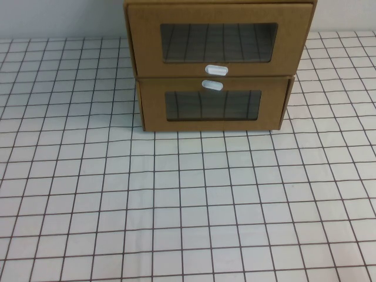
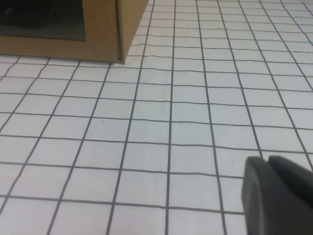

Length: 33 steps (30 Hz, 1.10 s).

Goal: Open the shoe box
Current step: 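Pull the top drawer of the cardboard box fully open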

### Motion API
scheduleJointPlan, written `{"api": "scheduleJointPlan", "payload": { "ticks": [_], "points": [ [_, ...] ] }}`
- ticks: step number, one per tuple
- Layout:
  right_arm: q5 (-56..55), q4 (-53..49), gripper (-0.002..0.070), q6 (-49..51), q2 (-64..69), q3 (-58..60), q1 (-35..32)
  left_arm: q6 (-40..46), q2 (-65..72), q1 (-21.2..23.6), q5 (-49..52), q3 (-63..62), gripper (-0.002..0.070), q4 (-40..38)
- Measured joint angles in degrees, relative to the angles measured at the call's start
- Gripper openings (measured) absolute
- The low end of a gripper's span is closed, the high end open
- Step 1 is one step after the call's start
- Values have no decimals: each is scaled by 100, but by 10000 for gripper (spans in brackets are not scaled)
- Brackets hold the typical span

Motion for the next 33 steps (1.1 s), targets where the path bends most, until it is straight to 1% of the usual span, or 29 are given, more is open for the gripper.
{"api": "scheduleJointPlan", "payload": {
  "ticks": [21, 24, 26, 33],
  "points": [
    [0, 0, -13, 0, 0, 0, 0, 0, 0, 0, 0, 0, -4, 0],
    [0, 0, -13, 0, 0, 0, 0, -58, 0, 0, -67, 0, -4, -109],
    [0, 0, -13, 0, 0, 0, 0, -199, 0, 0, -228, 0, -4, -437],
    [0, 0, -13, 0, 0, 0, 0, -705, 0, 0, -1017, 0, -4, -2305]
  ]
}}
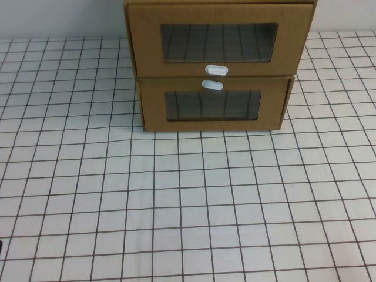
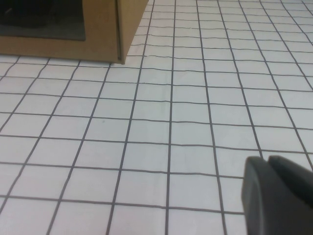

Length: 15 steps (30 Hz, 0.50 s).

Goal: Open the shoe box
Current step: 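Pull the top drawer of the cardboard box fully open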

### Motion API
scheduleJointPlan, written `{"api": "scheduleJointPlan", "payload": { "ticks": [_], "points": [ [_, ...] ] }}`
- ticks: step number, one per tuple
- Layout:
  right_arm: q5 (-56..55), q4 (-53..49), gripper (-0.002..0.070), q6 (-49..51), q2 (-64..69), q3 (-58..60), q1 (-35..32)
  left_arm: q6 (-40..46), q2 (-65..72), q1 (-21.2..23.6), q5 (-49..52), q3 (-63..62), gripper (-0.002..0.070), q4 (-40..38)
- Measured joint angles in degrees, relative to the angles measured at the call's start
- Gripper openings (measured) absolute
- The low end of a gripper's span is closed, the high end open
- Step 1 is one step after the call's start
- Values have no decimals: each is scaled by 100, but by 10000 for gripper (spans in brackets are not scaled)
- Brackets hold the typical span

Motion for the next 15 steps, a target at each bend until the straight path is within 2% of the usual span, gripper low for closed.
{"api": "scheduleJointPlan", "payload": {
  "ticks": [3, 9, 12, 15],
  "points": [
    [0, 0, -13, 0, 0, 0, 0, -47, 0, 0, -264, 0, -4, -503],
    [0, 0, -13, 0, 0, 0, 0, -12, 0, 0, -553, 0, -4, -684],
    [0, 0, -13, 0, 0, 0, 0, 11, 82, 0, -227, -106, -4, -763],
    [0, 0, -13, 0, 0, 0, 0, 307, 712, 0, 345, -690, -4, -764]
  ]
}}
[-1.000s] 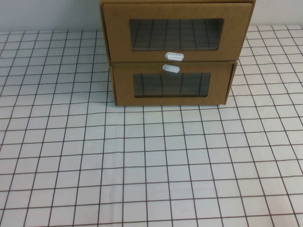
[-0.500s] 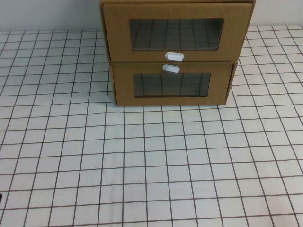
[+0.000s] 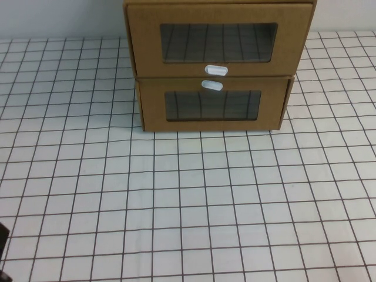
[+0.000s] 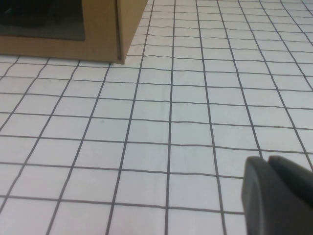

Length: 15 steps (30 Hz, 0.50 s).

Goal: Open the shoe box
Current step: 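Pull the top drawer of the cardboard box fully open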

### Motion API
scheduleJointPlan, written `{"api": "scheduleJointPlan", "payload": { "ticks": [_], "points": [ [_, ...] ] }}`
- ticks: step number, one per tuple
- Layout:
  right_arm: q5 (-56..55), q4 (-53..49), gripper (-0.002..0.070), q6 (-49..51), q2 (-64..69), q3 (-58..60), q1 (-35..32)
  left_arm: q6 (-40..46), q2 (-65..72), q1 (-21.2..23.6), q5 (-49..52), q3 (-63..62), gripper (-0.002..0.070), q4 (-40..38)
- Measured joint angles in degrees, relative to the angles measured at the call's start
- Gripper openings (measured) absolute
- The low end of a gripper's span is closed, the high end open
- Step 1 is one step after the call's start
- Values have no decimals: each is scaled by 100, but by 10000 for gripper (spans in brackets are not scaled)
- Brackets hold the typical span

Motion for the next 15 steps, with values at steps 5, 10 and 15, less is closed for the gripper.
{"api": "scheduleJointPlan", "payload": {
  "ticks": [5, 10, 15],
  "points": [
    [0, 0, -13, 0, 0, 0, 0, 1008, 1495, 0, 1251, -1457, -4, 0],
    [0, 0, -14, 0, 0, 0, 0, 2214, 3029, 0, 2363, -3145, -4, 0],
    [0, 0, -14, 0, 0, 0, 0, 3226, 4376, 0, 2862, -4766, -4, -475]
  ]
}}
